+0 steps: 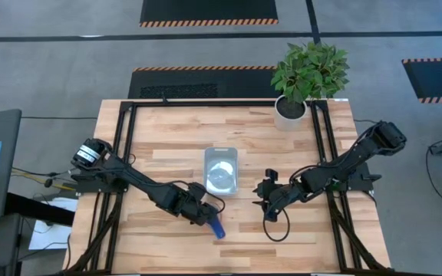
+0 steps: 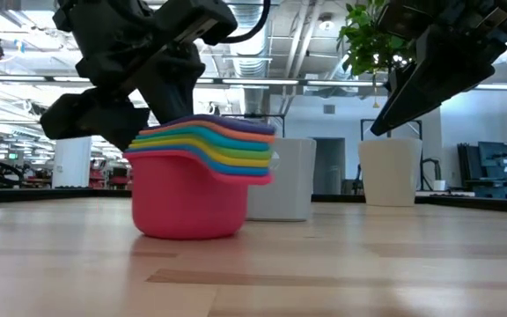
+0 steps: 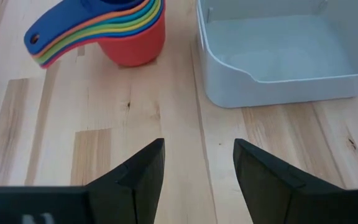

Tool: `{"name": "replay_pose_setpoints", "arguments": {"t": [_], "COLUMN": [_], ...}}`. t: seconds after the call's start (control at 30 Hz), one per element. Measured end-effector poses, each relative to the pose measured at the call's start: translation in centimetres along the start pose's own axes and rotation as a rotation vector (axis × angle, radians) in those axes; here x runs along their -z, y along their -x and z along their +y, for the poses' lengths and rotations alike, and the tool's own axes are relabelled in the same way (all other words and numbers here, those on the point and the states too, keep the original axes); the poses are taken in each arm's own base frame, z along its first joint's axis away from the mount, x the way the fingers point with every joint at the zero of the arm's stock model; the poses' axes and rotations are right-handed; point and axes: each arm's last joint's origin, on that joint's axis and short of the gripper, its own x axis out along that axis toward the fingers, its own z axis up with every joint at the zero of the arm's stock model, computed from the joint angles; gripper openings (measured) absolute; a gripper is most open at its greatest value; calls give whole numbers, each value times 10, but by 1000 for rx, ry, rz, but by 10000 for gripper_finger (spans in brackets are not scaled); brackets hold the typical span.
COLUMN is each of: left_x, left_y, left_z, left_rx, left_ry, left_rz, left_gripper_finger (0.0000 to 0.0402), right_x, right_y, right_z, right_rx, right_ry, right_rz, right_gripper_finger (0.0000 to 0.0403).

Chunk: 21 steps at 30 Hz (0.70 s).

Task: Nest measuring cups in basket
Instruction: Put the nested measuring cups into the white bin

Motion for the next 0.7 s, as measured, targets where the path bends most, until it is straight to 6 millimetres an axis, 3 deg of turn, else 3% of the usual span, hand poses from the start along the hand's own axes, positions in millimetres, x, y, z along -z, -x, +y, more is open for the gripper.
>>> {"name": "replay_pose_setpoints", "arguments": {"t": [0.23, 0.53, 0.7], "left_x": [0, -2, -5], "left_y": [1, 8, 21], "left_z": [-1, -14, -30], "left_rx": [8, 31, 44], "left_ry": [-3, -94, -173], "left_rz": [-11, 9, 24], "left_gripper_finger": [74, 100, 89], "right_x": [0, 1, 1], "right_y": [0, 0, 0], "right_z": [0, -1, -1], "right_rx": [0, 5, 7], "right_ry": [0, 2, 4], "right_rz": [1, 11, 14], "right_gripper_finger": [217, 217, 217]}}
